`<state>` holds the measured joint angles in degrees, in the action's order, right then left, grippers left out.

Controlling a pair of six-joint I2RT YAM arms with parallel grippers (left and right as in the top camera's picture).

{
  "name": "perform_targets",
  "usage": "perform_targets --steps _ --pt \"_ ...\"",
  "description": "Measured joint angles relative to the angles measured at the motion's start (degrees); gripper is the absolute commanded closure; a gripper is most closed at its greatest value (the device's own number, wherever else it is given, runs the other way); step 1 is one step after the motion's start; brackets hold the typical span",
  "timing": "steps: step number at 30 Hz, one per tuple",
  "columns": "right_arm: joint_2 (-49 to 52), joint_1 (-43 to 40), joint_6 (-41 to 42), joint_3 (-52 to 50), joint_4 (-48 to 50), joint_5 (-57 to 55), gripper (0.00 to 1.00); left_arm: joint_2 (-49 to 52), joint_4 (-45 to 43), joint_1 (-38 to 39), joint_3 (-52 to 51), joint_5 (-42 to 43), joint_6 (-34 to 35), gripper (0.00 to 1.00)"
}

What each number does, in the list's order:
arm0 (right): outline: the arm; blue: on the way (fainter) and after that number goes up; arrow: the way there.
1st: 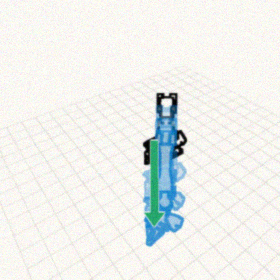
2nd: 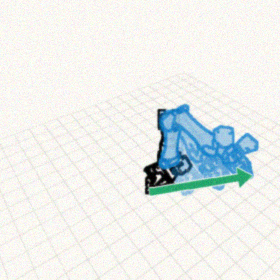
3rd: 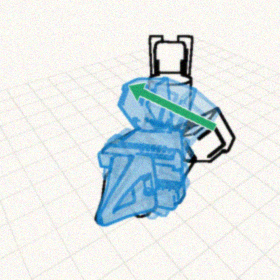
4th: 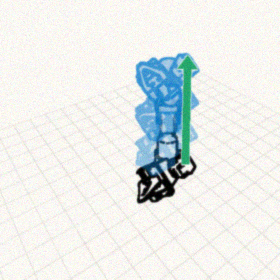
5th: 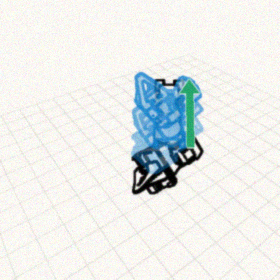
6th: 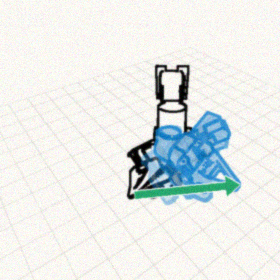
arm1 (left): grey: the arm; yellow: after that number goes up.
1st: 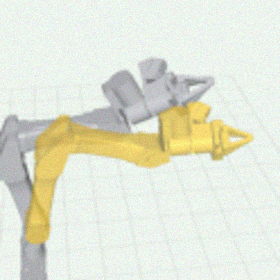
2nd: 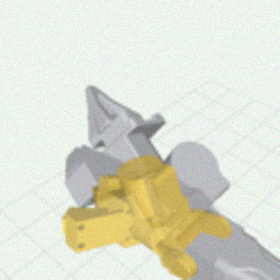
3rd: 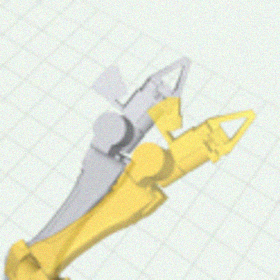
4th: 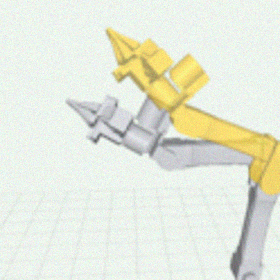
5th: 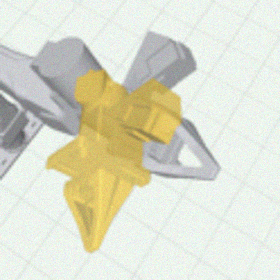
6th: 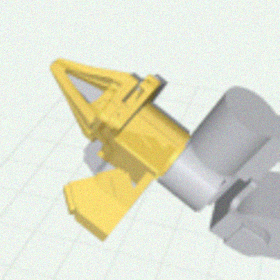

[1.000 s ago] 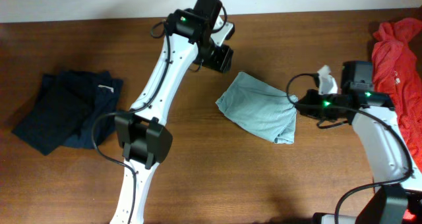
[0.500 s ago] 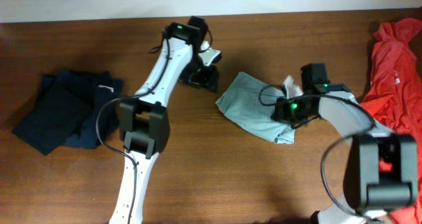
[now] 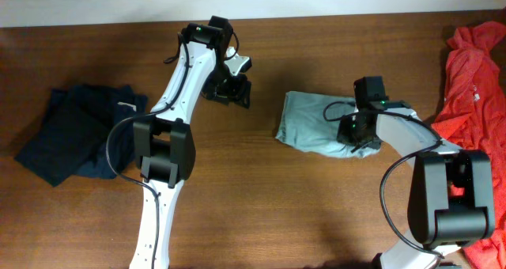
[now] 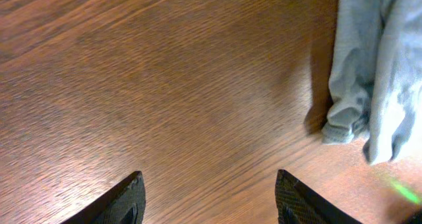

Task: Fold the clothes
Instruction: 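Grasp the folded light-blue shirt with the left gripper and lift it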

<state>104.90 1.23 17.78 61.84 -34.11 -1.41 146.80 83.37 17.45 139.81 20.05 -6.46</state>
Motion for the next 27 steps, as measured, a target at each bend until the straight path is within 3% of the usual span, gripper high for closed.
perform_targets --steps 14,20,27 --pt "0.3 1.7 -0.5 0.0 -1.1 -5.0 0.96 2.1 -7.2 2.6 0.0 19.0 -1.7 0.34" --pt "0.3 1.7 -0.5 0.1 -1.4 -5.1 0.96 7.6 -10.1 5.4 0.0 23.3 1.1 0.22" --pt "0.3 1.7 -0.5 0.1 -1.4 -5.2 0.96 8.7 -12.6 6.9 0.4 27.3 6.5 0.19"
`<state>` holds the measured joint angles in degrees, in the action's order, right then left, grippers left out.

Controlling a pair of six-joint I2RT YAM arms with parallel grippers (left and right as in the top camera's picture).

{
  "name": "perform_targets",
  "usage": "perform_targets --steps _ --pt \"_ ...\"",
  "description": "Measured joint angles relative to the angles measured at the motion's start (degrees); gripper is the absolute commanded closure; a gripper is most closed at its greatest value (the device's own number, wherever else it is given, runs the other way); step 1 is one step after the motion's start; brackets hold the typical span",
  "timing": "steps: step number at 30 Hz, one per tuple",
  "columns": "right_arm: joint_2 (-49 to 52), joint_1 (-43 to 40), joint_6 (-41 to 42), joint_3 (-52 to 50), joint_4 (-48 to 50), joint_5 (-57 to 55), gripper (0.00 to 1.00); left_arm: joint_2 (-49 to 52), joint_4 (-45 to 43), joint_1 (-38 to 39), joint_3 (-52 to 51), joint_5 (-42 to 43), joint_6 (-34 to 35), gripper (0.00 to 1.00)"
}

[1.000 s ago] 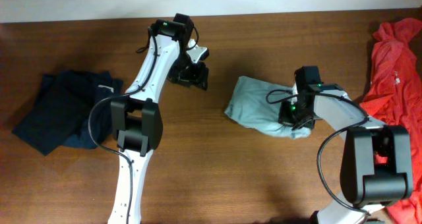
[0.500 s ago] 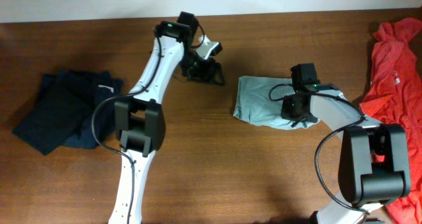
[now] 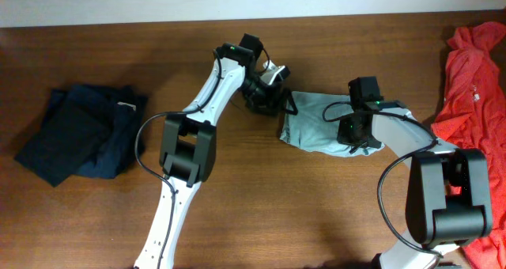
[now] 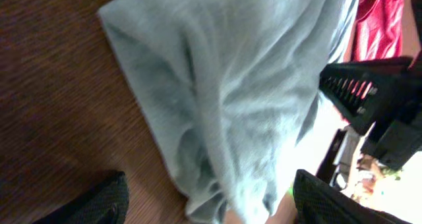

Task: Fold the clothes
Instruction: 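Grasp the folded light-blue shirt with the left gripper and lift it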

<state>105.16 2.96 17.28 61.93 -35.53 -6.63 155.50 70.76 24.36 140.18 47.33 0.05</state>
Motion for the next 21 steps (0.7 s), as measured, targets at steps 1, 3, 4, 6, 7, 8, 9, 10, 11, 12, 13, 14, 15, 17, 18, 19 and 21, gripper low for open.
perform_targets --steps 1,3,4,6,7,8,9,10,11,12,13,14,15,17,18,19,21 --pt "0.0 0.0 0.0 0.0 0.0 0.0 0.96 0.2 -0.2 0.2 0.2 0.4 0.7 0.19" --pt "0.0 0.0 -0.1 0.0 0.0 0.0 0.96 0.6 -0.6 0.7 0.5 1.4 1.9 0.2" --pt "0.0 0.0 -0.2 0.0 0.0 0.0 0.96 0.7 -0.8 1.0 0.6 1.8 2.5 0.2" --pt "0.0 0.0 -0.5 0.0 0.0 0.0 0.96 1.0 -1.1 1.9 0.7 2.4 3.1 0.19" --pt "0.0 0.0 -0.6 0.0 0.0 0.0 0.96 1.1 -1.3 2.6 0.8 2.8 3.3 0.19" --pt "0.0 0.0 -0.7 0.0 0.0 0.0 0.96 1.2 -1.5 3.3 0.8 3.1 3.7 0.19" --pt "0.0 0.0 -0.8 0.0 0.1 0.0 0.96 1.3 -1.7 4.0 0.8 3.3 3.9 0.19" --pt "0.0 0.0 -0.8 0.0 0.1 0.0 0.96 1.3 -1.9 4.9 0.8 3.5 4.1 0.2" --pt "0.0 0.0 -0.8 0.0 0.1 0.0 0.96 1.4 -1.9 5.4 0.9 3.6 4.2 0.22" --pt "0.0 0.0 -0.8 0.0 0.1 0.0 0.96 1.4 -2.0 6.1 1.0 3.7 4.3 0.27" --pt "0.0 0.0 -0.8 0.0 0.1 0.0 0.96 1.5 -2.1 6.7 1.0 3.6 4.5 0.33" --pt "0.0 0.0 -0.8 0.0 0.1 0.0 0.96 1.6 -2.1 7.4 1.0 3.5 4.8 0.4" --pt "0.0 0.0 -0.8 0.0 0.1 0.0 0.96 1.7 -2.1 7.9 1.0 3.3 5.0 0.45" --pt "0.0 0.0 -0.8 0.0 0.1 0.0 0.96 2.1 -2.1 8.7 1.0 3.1 6.1 0.55" --pt "0.0 0.0 -0.9 0.0 0.1 0.0 0.96 2.4 -2.1 9.0 1.0 3.2 6.4 0.59" --pt "0.0 0.0 -0.9 0.0 0.1 0.0 0.96 2.6 -2.1 9.3 1.0 3.3 7.0 0.63" --pt "0.0 0.0 -0.9 0.0 0.1 0.0 0.96 2.8 -2.1 9.5 1.0 2.8 7.5 0.73"
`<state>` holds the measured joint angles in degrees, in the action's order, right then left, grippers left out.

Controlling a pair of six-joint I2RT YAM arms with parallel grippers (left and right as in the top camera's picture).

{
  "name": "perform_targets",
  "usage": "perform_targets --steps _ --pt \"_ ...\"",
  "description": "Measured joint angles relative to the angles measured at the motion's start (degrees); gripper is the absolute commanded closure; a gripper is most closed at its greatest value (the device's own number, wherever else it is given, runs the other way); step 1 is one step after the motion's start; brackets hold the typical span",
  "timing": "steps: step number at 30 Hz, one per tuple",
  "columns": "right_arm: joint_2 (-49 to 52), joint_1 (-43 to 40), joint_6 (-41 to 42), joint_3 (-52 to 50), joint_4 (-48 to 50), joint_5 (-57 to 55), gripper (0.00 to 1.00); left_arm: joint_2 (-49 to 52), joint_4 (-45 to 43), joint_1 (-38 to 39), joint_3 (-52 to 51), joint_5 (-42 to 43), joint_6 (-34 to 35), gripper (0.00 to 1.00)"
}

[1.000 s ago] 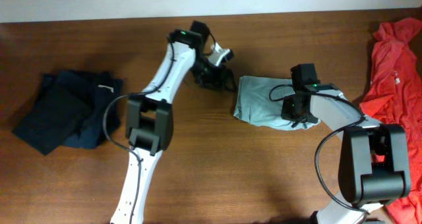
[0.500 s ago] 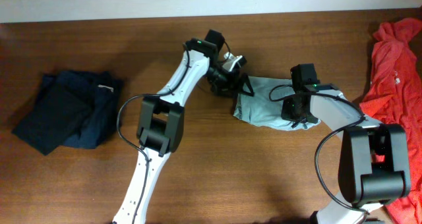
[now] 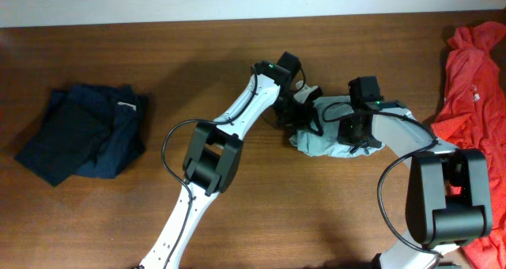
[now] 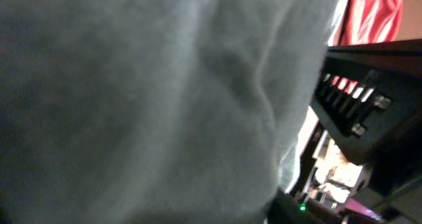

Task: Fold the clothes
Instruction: 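Grasp the folded light-blue shirt with the left gripper and lift it, then carry the light-blue shirt left and place it on the navy garment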

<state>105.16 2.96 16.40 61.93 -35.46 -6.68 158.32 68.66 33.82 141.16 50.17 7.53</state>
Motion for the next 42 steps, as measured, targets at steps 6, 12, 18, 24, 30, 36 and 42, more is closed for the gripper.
perform_targets --steps 6,12,18,24,30,36,42 --pt "0.0 0.0 -0.3 0.0 0.0 0.0 0.96 0.6 0.1 -0.2 0.0 -0.7 0.5 0.88" --pt "-0.4 0.0 -0.5 0.0 -1.7 0.1 0.96 0.7 1.2 -1.4 0.0 -0.6 0.5 0.99" --pt "-6.0 0.1 -0.6 -0.3 -5.8 3.3 0.96 0.6 4.4 -3.7 0.0 -1.7 -0.7 0.99" --pt "-18.2 0.1 -0.6 -0.3 -8.4 7.2 0.96 -1.6 5.7 -6.2 0.0 -9.5 -2.3 0.99" --pt "-26.5 0.1 -0.6 -0.3 -9.6 8.6 0.96 -6.3 5.7 -6.4 -0.9 -24.2 -2.6 0.99" --pt "-27.9 0.1 -0.6 -0.3 -10.9 9.2 0.96 -13.2 5.7 -7.6 -1.3 -34.3 -2.0 0.99" --pt "-27.9 0.1 -0.6 -0.3 -12.2 9.4 0.96 -19.2 8.5 -13.4 -1.3 -38.1 2.8 0.99"
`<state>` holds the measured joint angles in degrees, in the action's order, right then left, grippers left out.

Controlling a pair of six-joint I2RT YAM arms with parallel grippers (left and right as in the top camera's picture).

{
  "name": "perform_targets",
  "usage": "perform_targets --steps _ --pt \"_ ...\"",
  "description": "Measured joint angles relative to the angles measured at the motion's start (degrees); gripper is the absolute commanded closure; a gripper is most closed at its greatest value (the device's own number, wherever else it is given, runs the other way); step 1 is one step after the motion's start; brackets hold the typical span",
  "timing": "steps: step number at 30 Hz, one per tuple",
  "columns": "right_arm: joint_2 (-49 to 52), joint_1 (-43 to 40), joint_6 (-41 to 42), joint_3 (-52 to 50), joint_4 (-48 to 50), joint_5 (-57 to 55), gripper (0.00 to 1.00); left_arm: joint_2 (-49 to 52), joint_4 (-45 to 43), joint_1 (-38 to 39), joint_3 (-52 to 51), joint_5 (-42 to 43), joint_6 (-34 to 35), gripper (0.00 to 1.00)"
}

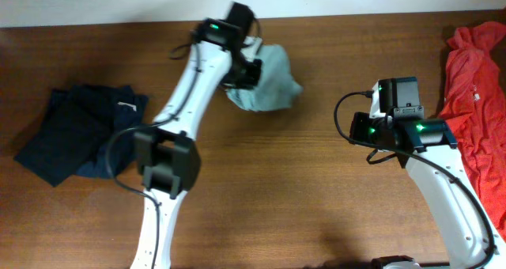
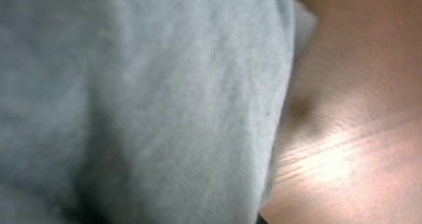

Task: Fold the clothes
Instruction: 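Carry the light-blue shirt left and place it on the navy garment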

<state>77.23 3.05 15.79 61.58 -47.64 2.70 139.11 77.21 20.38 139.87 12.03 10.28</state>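
A pale grey-blue garment [image 1: 270,84] hangs bunched at the back middle of the table, with my left gripper [image 1: 247,73] shut on its left side. The same cloth [image 2: 132,99] fills almost the whole left wrist view and hides the fingers. My right gripper [image 1: 361,130] is over bare wood at the right, well apart from the garment; its jaws are too small and dark to read. A navy garment [image 1: 79,130] lies folded at the far left. A red garment [image 1: 474,87] lies spread at the right edge.
The brown wooden table [image 1: 316,214] has its back edge along a white wall just behind the held garment. The right arm's white links run from the front right corner up toward the red garment.
The left gripper, pressed into the grey-blue garment at the centre right, now holds it bunched up at the back middle. The right gripper has left the garment and sits further right and forward.
At first the garment lay flat at the centre right with the right gripper on its right edge and the left gripper open over bare wood. The left gripper then stood at its left edge, then deep in the cloth. Now it holds the bunched garment further left and back.
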Motion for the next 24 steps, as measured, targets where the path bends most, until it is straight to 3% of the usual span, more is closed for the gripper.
perform_targets --steps 13,24 --pt "0.0 0.0 0.0 0.0 -0.2 0.2 0.96 -4.8 6.4 -16.2 -0.1 -1.4 3.7 1.0" --pt "0.0 0.0 0.0 0.0 -0.4 0.3 0.96 -6.7 13.2 -38.2 -0.1 3.2 3.9 0.99"
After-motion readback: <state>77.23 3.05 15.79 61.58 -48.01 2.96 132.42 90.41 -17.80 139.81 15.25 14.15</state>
